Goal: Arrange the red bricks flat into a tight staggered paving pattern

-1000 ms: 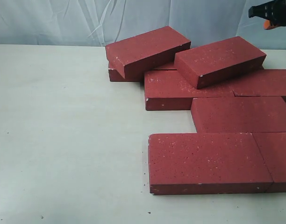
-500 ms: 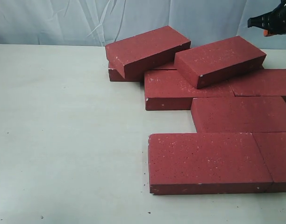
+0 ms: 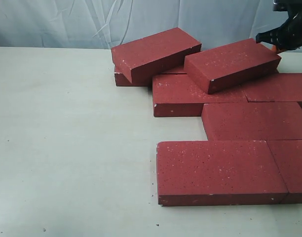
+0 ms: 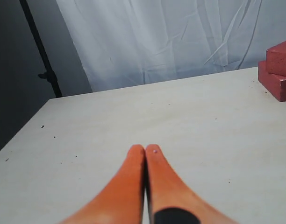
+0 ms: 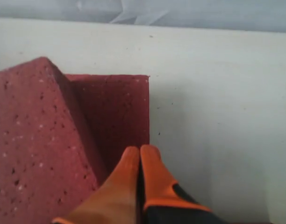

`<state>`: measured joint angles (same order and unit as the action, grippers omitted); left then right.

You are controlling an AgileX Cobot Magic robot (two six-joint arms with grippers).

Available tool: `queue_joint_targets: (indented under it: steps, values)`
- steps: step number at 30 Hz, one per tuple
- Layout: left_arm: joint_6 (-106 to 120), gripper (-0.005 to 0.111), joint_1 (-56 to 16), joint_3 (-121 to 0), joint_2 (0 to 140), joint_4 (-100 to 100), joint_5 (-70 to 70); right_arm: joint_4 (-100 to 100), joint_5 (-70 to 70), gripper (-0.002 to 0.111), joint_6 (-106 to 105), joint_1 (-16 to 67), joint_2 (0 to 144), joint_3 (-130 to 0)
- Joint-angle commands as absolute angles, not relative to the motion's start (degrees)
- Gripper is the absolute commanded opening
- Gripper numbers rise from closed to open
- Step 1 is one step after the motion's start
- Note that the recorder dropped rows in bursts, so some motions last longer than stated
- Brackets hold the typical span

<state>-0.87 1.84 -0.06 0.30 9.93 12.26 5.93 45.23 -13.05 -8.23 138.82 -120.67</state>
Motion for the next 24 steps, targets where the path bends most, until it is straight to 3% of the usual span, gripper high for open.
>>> queue_joint_targets:
  steps: [1,10,15,24]
  values:
    - [-1.4,0.000,1.6,0.0,0.0,8.3,10.6,7.9,50.9,-0.001,-18.8,-8.6,137.8,-121.1]
    - [-1.3,0.000,1.6,0.0,0.0,8.4,3.7,12.3,61.5,-0.001,-22.9,-8.6,134.1,-120.3]
    - [-1.4,0.000,1.6,0.0,0.0,8.1,1.7,12.3,60.6,-0.001,-22.9,-8.6,128.6,-111.3]
    - [-10.2,0.000,1.6,0.0,0.0,-32.9,-17.9,14.4,52.5,-0.001,-22.9,-8.6,114.8,-95.1]
